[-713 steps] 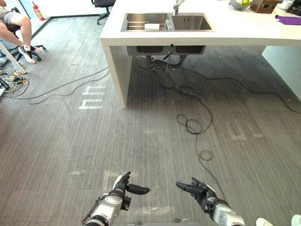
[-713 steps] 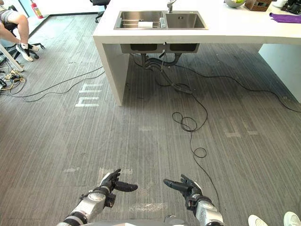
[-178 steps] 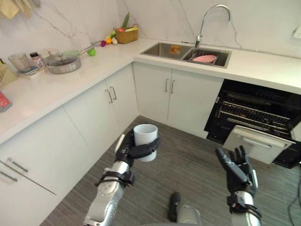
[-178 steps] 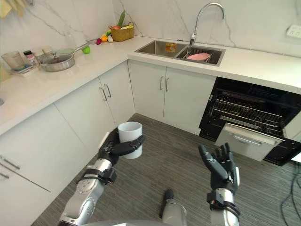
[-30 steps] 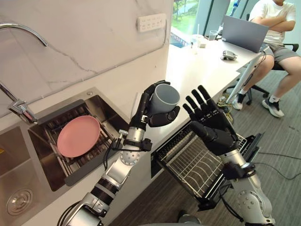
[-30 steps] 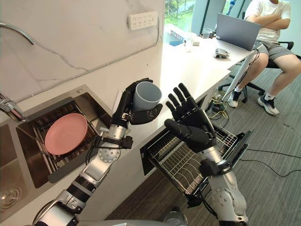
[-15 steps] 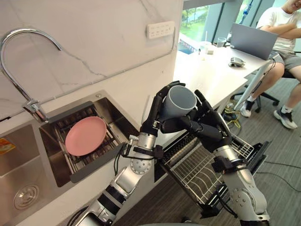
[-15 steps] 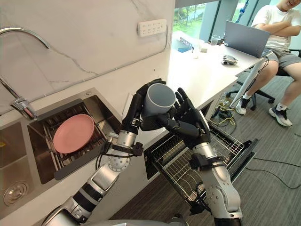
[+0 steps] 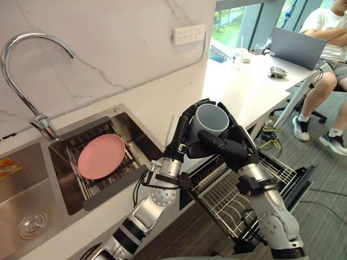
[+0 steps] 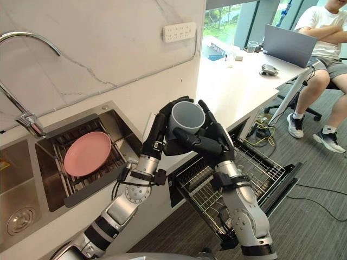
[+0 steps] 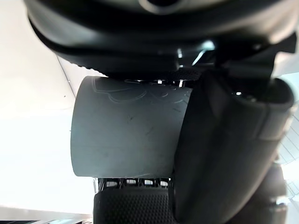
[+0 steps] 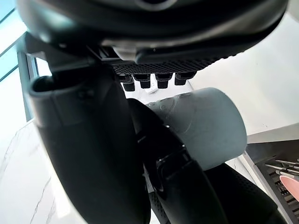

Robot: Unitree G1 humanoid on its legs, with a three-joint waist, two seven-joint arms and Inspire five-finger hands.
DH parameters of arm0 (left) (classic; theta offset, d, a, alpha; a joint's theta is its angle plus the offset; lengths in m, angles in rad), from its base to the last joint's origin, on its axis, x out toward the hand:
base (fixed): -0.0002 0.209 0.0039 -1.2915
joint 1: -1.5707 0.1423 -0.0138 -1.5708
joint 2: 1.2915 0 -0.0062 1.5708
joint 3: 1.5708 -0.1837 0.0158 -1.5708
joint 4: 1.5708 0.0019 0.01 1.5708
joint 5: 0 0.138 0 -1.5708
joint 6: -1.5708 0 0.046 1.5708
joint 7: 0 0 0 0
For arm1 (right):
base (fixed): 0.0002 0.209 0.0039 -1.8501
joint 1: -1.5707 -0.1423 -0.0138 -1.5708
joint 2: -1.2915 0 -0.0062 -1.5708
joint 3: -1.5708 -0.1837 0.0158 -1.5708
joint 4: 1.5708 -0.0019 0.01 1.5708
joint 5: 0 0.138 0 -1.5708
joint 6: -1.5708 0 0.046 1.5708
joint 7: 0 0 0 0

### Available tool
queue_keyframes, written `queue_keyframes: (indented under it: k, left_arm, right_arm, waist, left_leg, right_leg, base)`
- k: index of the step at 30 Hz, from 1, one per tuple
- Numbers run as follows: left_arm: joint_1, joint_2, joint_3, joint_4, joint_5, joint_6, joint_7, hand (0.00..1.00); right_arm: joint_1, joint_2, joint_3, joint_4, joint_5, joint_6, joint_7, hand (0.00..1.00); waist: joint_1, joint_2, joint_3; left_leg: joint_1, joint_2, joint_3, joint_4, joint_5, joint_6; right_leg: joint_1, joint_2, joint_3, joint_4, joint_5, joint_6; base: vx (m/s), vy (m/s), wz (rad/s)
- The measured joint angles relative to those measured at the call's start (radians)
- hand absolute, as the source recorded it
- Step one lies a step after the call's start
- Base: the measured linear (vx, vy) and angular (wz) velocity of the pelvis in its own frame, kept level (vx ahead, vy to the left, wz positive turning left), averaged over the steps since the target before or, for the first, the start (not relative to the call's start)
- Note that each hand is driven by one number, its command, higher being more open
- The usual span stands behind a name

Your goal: Walk over to the sink, pick up the cup, carry it to the dishwasher, place the cup inside the dishwasher, then close the dishwasher door

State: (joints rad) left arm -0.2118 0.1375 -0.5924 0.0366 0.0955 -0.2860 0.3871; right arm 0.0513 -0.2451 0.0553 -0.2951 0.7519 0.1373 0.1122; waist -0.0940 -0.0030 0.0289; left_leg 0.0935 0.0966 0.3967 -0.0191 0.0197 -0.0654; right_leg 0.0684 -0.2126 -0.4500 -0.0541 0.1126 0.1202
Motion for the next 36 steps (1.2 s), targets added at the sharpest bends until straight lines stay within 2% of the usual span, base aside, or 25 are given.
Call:
queue_keyframes:
  k: [13, 14, 19, 34, 36]
  left_arm:
    - [0.002, 0.007, -0.004, 0.0, -0.023, 0.035, -0.007, 0.0]
    - [0.002, 0.01, -0.005, 0.0, -0.024, 0.039, -0.007, 0.0]
    - [0.009, 0.023, -0.007, 0.0, -0.038, 0.051, -0.019, 0.0]
    - [0.013, 0.024, -0.015, -0.001, -0.034, 0.051, -0.018, 0.0]
    - [0.013, 0.029, -0.015, -0.003, -0.035, 0.048, -0.017, 0.0]
  right_arm:
    - [-0.062, -0.049, 0.013, 0.019, 0.014, 0.113, -0.002, 1.0]
    - [-0.071, -0.059, 0.013, 0.024, 0.019, 0.127, 0.002, 0.0]
    - [-0.091, -0.104, 0.014, 0.051, 0.035, 0.165, 0.037, 0.0]
    - [-0.1, -0.137, 0.019, 0.092, 0.149, 0.164, 0.032, 0.0]
    - [-0.101, -0.14, 0.03, 0.092, 0.153, 0.148, 0.025, 0.0]
  waist:
    - [0.002, -0.002, -0.007]
    - [0.002, -0.002, -0.008]
    - [0.004, -0.003, -0.008]
    - [0.023, -0.005, -0.011]
    - [0.026, -0.006, -0.012]
  left_leg:
    - [-0.005, -0.007, -0.017, -0.014, 0.014, 0.005]
    - [-0.006, -0.007, -0.02, -0.014, 0.015, 0.005]
    - [-0.008, -0.008, -0.027, -0.014, 0.017, 0.006]
    - [-0.014, -0.009, -0.032, -0.013, 0.018, 0.007]
    - [-0.015, -0.009, -0.033, -0.013, 0.018, 0.007]
  right_leg:
    - [0.0, -0.001, -0.012, -0.006, 0.006, -0.001]
    - [0.0, -0.002, -0.014, -0.006, 0.006, -0.001]
    - [0.003, -0.002, -0.019, -0.006, 0.006, -0.001]
    - [0.003, -0.004, -0.024, -0.006, 0.006, -0.001]
    - [0.003, -0.004, -0.024, -0.005, 0.006, -0.001]
  base:
    - [-0.01, 0.001, 0.03]
    - [-0.01, 0.0, 0.04]
    - [-0.01, 0.0, 0.03]
    - [0.0, 0.0, 0.0]
    - [0.0, 0.0, 0.0]
